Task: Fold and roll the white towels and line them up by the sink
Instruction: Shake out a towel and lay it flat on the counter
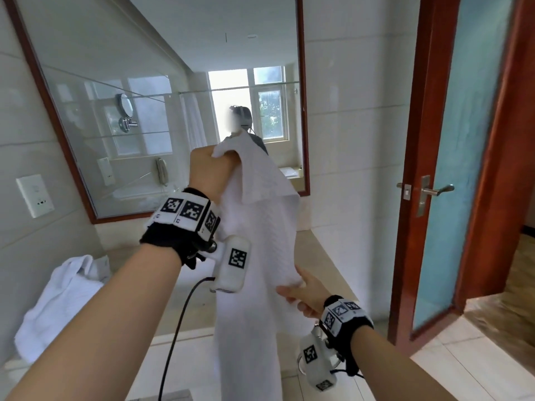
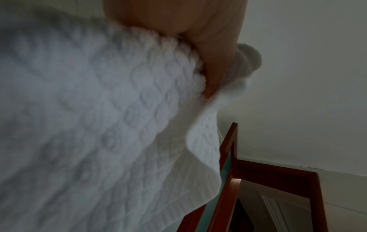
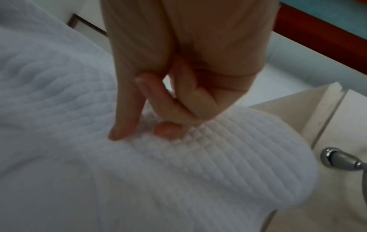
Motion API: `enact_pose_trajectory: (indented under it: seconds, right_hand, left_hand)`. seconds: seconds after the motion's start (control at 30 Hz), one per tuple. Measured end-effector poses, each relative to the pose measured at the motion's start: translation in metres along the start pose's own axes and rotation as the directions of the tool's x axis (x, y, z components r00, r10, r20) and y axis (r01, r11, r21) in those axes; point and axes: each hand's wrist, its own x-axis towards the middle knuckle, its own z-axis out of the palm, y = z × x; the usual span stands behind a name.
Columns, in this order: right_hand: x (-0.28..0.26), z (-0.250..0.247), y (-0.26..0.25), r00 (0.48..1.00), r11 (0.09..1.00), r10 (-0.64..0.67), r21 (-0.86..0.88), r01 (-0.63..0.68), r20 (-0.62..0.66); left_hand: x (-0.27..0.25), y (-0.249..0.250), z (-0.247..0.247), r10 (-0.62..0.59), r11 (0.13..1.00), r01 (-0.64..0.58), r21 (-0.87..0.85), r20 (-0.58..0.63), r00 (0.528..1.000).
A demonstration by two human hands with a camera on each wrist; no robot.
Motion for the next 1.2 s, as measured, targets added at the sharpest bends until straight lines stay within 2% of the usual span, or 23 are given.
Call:
enact_pose_trajectory:
  seconds: [0.07,0.1,0.17,0.2,0.23,0.27,0.3,0.33,0.37,0.43,0.47,0.53,0.7,0.77,0.83,0.9,0.93,0.97,1.07,1.13,1.2]
  right_hand:
    - [0.004,0.006,-0.006,0.999,1.0,0.01,0.023,-0.011,0.053]
    - [0.006,0.012,-0.009,0.999,0.998,-0.014,0.061,0.012,0.029]
    - [0.01,0.019,-0.018,0.98,0.98,-0.103,0.154,0.13,-0.172]
    - [0.011,0.022,-0.022,0.931,0.956,-0.156,0.187,0.226,-0.329]
    - [0.012,0.022,-0.028,0.85,0.916,-0.21,0.206,0.343,-0.483]
    - [0.016,0.02,-0.032,0.744,0.877,-0.256,0.177,0.448,-0.617]
    - [0.015,0.018,-0.039,0.63,0.851,-0.304,0.094,0.517,-0.715]
    - [0.016,0.012,-0.046,0.547,0.835,-0.336,0.026,0.55,-0.767]
    - [0.014,0.008,-0.055,0.514,0.828,-0.345,0.003,0.561,-0.785]
    - [0.009,-0.002,-0.073,0.494,0.798,-0.37,0.002,0.602,-0.787]
    - [0.01,-0.008,-0.078,0.462,0.761,-0.393,0.001,0.648,-0.795]
    - [0.013,-0.021,-0.09,0.432,0.663,-0.395,0.074,0.745,-0.81]
    - [0.036,-0.048,-0.126,0.391,0.609,-0.414,0.069,0.79,-0.822]
    - [0.06,-0.063,-0.144,0.366,0.603,-0.426,0.041,0.796,-0.827]
    - [0.095,-0.077,-0.16,0.345,0.621,-0.439,-0.002,0.784,-0.829]
    - [0.141,-0.091,-0.17,0.331,0.629,-0.474,-0.052,0.775,-0.816]
    - [0.169,-0.098,-0.173,0.342,0.657,-0.487,-0.079,0.75,-0.804]
    - [0.201,-0.105,-0.173,0.374,0.689,-0.496,-0.093,0.719,-0.783]
    - [0.3,-0.127,-0.163,0.511,0.787,-0.507,-0.131,0.603,-0.695]
    - [0.362,-0.14,-0.14,0.619,0.873,-0.457,-0.189,0.449,-0.639]
    - [0.413,-0.149,-0.109,0.724,0.929,-0.371,-0.221,0.299,-0.582]
  left_hand:
    - [0.003,-0.005,-0.008,-0.008,0.999,0.006,-0.031,-0.044,0.999]
    - [0.005,-0.006,-0.011,-0.013,1.0,0.012,-0.023,-0.053,0.998]
    - [0.008,-0.007,-0.017,-0.009,1.0,0.01,0.006,-0.054,0.998]
    - [0.011,-0.008,-0.021,0.001,1.0,0.0,0.018,-0.063,0.998]
    - [0.015,-0.009,-0.025,0.024,1.0,-0.023,0.017,-0.081,0.996]
    - [0.019,-0.011,-0.03,0.04,0.999,-0.039,0.014,-0.094,0.995]
    - [0.024,-0.014,-0.036,0.047,0.999,-0.044,0.033,-0.111,0.993]
    - [0.028,-0.019,-0.041,0.042,0.997,-0.035,0.064,-0.119,0.992]
    - [0.032,-0.026,-0.046,0.032,0.995,-0.02,0.1,-0.121,0.992]
    - [0.037,-0.042,-0.054,-0.009,0.985,0.028,0.171,-0.11,0.994]
    - [0.038,-0.052,-0.057,-0.022,0.977,0.043,0.207,-0.105,0.994]
    - [0.043,-0.071,-0.061,-0.046,0.958,0.076,0.275,-0.115,0.992]
    - [0.064,-0.105,-0.059,-0.074,0.874,0.099,0.476,-0.072,0.995]
    - [0.083,-0.119,-0.049,-0.151,0.864,0.175,0.471,-0.09,0.984]
    - [0.109,-0.137,-0.032,-0.333,0.89,0.349,0.293,-0.102,0.937]
    - [0.14,-0.161,-0.01,-0.522,0.849,0.524,0.075,-0.045,0.852]
    - [0.156,-0.175,0.003,-0.577,0.817,0.577,0.014,0.003,0.817]
    - [0.173,-0.19,0.018,-0.608,0.793,0.609,-0.011,0.041,0.793]
    - [0.216,-0.252,0.066,-0.687,0.721,0.69,-0.064,0.055,0.724]
    - [0.235,-0.302,0.097,-0.739,0.668,0.741,-0.059,0.058,0.671]
    - [0.247,-0.356,0.129,-0.798,0.596,0.802,-0.045,0.082,0.597]
